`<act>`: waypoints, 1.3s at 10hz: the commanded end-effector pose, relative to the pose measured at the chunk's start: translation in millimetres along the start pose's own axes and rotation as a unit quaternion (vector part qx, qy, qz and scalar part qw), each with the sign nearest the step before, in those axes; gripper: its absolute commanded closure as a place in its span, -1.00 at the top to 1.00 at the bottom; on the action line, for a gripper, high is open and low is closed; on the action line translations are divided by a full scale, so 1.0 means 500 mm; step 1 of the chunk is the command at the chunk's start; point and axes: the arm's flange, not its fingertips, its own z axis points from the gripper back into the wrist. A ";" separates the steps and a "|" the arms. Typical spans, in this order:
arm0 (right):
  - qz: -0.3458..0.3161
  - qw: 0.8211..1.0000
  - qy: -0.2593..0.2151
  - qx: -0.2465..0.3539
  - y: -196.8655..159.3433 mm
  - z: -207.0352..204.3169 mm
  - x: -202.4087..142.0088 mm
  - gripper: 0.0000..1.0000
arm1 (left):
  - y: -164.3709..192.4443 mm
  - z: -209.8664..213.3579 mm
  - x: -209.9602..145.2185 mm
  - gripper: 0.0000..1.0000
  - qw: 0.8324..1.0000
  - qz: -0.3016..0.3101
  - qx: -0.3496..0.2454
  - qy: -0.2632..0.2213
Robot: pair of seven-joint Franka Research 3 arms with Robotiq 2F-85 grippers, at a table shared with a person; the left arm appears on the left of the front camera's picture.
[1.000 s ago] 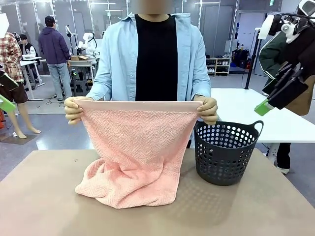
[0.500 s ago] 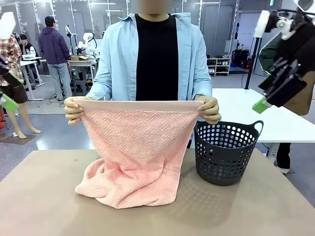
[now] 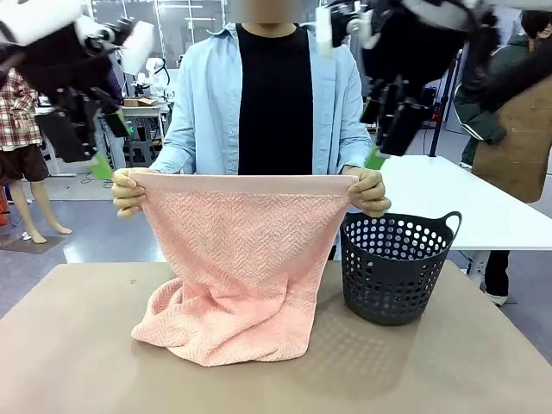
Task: Fold the towel.
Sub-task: Grab the top end of the 100 cm Hotel Towel extended by the human.
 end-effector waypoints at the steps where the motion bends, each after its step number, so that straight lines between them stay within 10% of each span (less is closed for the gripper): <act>1: 0.044 0.999 0.009 -0.004 -0.048 -0.010 0.027 1.00 | 0.061 0.002 0.013 1.00 0.999 -0.025 -0.012 0.024; 13: 0.022 0.998 0.042 0.047 -0.156 -0.259 0.083 1.00 | 0.180 -0.223 0.021 1.00 0.997 -0.032 -0.061 0.039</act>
